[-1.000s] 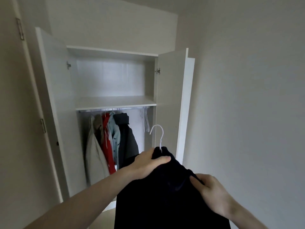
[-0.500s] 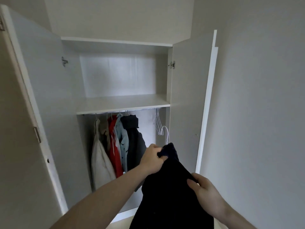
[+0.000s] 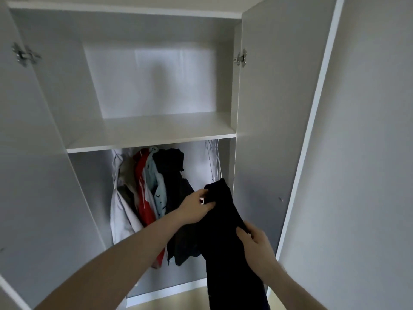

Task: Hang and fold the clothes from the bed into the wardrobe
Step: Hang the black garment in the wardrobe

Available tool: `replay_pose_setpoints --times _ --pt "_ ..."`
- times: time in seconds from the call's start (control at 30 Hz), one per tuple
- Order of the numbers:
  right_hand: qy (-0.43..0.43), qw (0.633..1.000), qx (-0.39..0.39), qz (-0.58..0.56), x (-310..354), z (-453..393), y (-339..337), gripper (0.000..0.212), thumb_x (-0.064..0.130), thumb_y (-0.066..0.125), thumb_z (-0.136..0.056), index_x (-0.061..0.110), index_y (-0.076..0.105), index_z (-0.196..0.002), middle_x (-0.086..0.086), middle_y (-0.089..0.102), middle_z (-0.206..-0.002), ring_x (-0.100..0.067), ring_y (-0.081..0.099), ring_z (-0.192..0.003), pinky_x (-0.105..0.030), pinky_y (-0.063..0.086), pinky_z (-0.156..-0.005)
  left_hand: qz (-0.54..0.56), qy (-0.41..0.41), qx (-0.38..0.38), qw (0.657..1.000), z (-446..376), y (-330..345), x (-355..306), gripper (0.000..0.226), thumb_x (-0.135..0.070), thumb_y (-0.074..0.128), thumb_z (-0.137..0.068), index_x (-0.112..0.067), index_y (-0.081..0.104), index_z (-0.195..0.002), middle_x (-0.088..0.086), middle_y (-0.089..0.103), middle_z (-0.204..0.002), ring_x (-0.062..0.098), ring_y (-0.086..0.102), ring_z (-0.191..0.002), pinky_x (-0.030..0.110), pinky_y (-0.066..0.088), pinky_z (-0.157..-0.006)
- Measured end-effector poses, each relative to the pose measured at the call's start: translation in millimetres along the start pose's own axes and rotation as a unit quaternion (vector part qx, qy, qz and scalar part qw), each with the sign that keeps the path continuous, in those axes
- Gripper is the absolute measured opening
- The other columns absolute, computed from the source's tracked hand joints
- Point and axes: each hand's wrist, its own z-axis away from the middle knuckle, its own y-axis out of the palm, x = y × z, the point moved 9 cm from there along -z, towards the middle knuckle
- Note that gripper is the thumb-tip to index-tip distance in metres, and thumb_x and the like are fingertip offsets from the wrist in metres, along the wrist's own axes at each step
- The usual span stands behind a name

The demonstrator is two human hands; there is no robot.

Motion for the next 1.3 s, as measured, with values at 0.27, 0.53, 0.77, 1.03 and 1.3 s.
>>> replay_pose_setpoints --times 0.27,0.53,0.77,1.03,1.3 --pt "-0.016 1.000 -0.017 -0.019 -18 -121 23 0.022 0.020 0.050 -0.106 0.016 0.071 -0.101 0.000 0.072 -0.081 -0.013 0.070 -0.076 -0.020 0.052 -0.063 -0.099 0.022 -0.071 0.992 -75 -94 25 0.052 -0.028 0.071 -0.095 -0.016 0.055 -0.143 0.003 0.054 -0.141 0.018 0.054 -0.127 0.022 0.039 -0.103" --pt "-0.012 0.997 -0.073 0.036 -38 -253 67 0.018 0.019 0.052 -0.106 0.021 0.070 -0.105 0.011 0.072 -0.086 0.001 0.067 -0.077 -0.013 0.046 -0.066 -0.327 0.184 -0.180 0.910 -125 -209 25 0.049 -0.016 0.072 -0.085 -0.011 0.061 -0.133 0.009 0.053 -0.138 0.030 0.053 -0.120 0.044 0.045 -0.102" --pt "-0.018 0.989 -0.103 0.101 -42 -334 98 0.015 0.022 0.050 -0.105 0.025 0.064 -0.098 0.008 0.067 -0.086 -0.013 0.064 -0.080 -0.026 0.045 -0.067 -0.456 0.119 -0.154 0.868 -172 -232 93 0.089 -0.027 0.068 -0.085 -0.012 0.025 -0.161 0.014 0.027 -0.165 0.036 0.027 -0.150 0.052 0.018 -0.125" --pt "-0.037 0.983 -0.099 0.152 -25 -406 119 0.020 0.014 0.048 -0.104 0.005 0.063 -0.093 -0.004 0.062 -0.078 -0.021 0.058 -0.069 -0.025 0.038 -0.053 -0.453 0.123 -0.193 0.862 -190 -241 117 0.089 -0.024 0.072 -0.078 -0.011 0.033 -0.157 0.012 0.039 -0.158 0.035 0.036 -0.144 0.051 0.019 -0.124" --pt "-0.078 0.975 -0.070 0.195 -7 -460 139 0.022 0.013 0.047 -0.104 0.002 0.066 -0.105 -0.012 0.065 -0.091 -0.025 0.056 -0.077 -0.031 0.037 -0.066 -0.445 0.139 -0.262 0.845 -193 -241 118 0.082 -0.017 0.074 -0.068 -0.012 0.050 -0.146 0.011 0.052 -0.144 0.037 0.049 -0.126 0.048 0.033 -0.110"
